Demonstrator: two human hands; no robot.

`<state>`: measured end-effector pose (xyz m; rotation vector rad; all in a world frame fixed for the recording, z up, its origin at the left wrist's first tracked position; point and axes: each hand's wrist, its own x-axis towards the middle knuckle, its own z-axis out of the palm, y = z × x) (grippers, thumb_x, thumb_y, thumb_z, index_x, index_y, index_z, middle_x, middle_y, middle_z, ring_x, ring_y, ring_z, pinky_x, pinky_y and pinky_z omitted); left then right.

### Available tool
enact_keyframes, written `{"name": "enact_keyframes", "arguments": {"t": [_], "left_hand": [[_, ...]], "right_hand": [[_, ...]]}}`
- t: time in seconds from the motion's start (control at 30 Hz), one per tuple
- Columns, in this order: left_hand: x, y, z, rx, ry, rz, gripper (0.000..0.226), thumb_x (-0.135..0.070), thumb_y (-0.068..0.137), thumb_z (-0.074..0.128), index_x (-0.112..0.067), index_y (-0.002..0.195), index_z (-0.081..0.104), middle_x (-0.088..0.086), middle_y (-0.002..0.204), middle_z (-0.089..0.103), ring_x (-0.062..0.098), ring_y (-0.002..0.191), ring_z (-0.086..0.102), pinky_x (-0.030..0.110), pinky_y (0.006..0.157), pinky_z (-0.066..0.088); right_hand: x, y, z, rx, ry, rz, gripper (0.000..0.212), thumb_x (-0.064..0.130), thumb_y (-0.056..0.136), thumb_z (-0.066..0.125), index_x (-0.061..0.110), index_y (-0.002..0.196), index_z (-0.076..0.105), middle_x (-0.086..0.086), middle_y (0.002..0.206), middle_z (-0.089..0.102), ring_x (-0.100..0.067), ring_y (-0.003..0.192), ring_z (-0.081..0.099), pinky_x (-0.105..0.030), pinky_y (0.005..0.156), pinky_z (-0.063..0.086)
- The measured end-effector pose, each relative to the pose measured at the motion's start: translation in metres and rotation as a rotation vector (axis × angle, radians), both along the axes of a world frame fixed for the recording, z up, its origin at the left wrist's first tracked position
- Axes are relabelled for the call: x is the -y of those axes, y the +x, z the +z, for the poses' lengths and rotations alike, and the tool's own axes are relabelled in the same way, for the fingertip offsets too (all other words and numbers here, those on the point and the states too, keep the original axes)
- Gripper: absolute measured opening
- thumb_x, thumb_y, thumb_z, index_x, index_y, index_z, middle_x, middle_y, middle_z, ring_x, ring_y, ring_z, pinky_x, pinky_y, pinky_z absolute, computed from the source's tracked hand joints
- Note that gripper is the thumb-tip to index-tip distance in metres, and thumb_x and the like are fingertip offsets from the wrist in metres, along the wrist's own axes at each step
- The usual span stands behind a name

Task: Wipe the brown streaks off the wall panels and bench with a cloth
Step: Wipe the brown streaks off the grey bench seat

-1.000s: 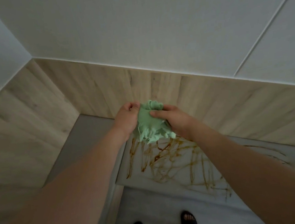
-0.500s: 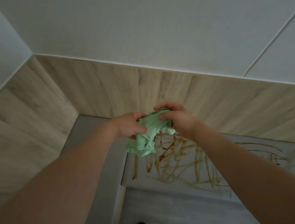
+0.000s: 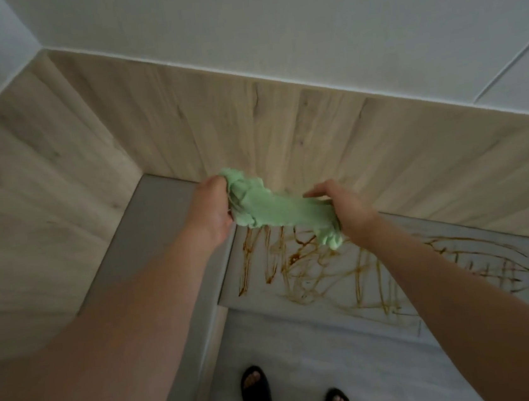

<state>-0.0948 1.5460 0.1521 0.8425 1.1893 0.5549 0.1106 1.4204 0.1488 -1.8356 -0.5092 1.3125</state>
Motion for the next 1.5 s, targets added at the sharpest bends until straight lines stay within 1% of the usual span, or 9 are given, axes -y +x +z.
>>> {"name": "enact_keyframes", "arguments": {"t": [0.17,0.43,0.6,0.7,0.83,0.97,1.13,1.33,1.5], "left_hand": [[0.014,0.026,0.044,-0.022,0.160,-0.010,0.021,-0.003,0.088,0.039,-0.010,0.069,0.044,0.009,0.065,0.040,0.019,0.060,0.043,0.029,0.055,0.036],[0.039,0.037,0.089,-0.290,0.617,-0.463,0.024,-0.012,0.096,0.046,0.003,0.077,0.049,0.007,0.067,0.043,0.016,0.061,0.041,0.028,0.049,0.026],[0.049,0.041,0.090,-0.389,0.672,-0.532,0.021,-0.026,0.094,0.060,-0.007,0.086,0.057,-0.001,0.072,0.052,0.011,0.063,0.049,0.029,0.060,0.038],[0.069,0.046,0.081,-0.406,0.605,-0.794,0.061,-0.061,0.076,0.083,-0.027,0.123,0.062,-0.014,0.108,0.070,0.003,0.094,0.069,0.025,0.080,0.057],[0.090,0.063,0.075,-0.450,0.755,-0.723,0.033,-0.024,0.093,0.073,-0.017,0.124,0.065,-0.002,0.111,0.072,0.018,0.104,0.070,0.032,0.087,0.056],[0.106,0.067,0.083,-0.144,0.312,-0.407,0.024,-0.021,0.088,0.057,-0.003,0.100,0.068,0.016,0.096,0.073,0.033,0.094,0.070,0.038,0.086,0.052],[0.119,0.053,0.081,0.182,0.015,-0.220,0.047,-0.011,0.068,0.051,0.004,0.109,0.065,0.017,0.108,0.073,0.030,0.101,0.070,0.038,0.089,0.057],[0.105,0.018,0.045,-0.437,0.519,-0.518,0.035,-0.004,0.100,0.046,-0.024,0.115,0.070,-0.006,0.106,0.074,0.010,0.096,0.070,0.027,0.081,0.055],[0.077,0.006,-0.030,-0.702,0.780,-0.541,0.034,-0.005,0.094,0.052,-0.011,0.123,0.069,0.003,0.110,0.069,0.023,0.102,0.064,0.031,0.083,0.047]], "right_hand": [[0.014,0.018,-0.016,0.924,-0.385,0.647,0.021,0.024,0.105,0.048,0.012,0.097,0.062,-0.009,0.097,0.063,-0.029,0.095,0.063,-0.033,0.077,0.047],[0.019,0.022,0.021,0.146,0.025,0.227,0.028,0.016,0.102,0.054,0.010,0.076,0.062,0.006,0.064,0.059,-0.014,0.068,0.056,-0.027,0.066,0.045],[0.024,0.016,0.047,-0.148,0.076,-0.013,0.016,0.019,0.101,0.058,0.007,0.094,0.066,-0.012,0.086,0.067,-0.027,0.083,0.070,-0.043,0.076,0.062],[0.033,0.017,0.073,-0.296,0.173,0.133,0.024,0.021,0.106,0.055,0.002,0.110,0.070,-0.014,0.096,0.074,-0.024,0.084,0.074,-0.038,0.074,0.062],[0.046,0.041,0.086,-0.128,0.227,0.144,0.044,0.043,0.107,0.049,0.008,0.107,0.076,-0.008,0.100,0.077,-0.027,0.095,0.073,-0.041,0.085,0.061],[0.070,0.066,0.058,0.188,0.228,0.227,0.024,0.026,0.094,0.066,0.021,0.118,0.068,0.000,0.112,0.067,-0.023,0.107,0.065,-0.037,0.090,0.054],[0.094,0.042,0.029,-0.084,0.320,0.456,0.055,0.047,0.091,0.074,0.037,0.142,0.057,0.013,0.135,0.064,-0.004,0.122,0.062,-0.021,0.092,0.050],[0.070,0.022,0.005,0.299,0.332,0.175,0.016,0.036,0.102,0.061,0.028,0.096,0.073,-0.017,0.099,0.072,-0.018,0.076,0.061,-0.038,0.069,0.052],[0.056,0.002,-0.044,0.417,0.364,0.090,0.019,0.027,0.107,0.051,0.020,0.108,0.068,-0.008,0.095,0.073,-0.030,0.079,0.064,-0.032,0.061,0.055]]}}
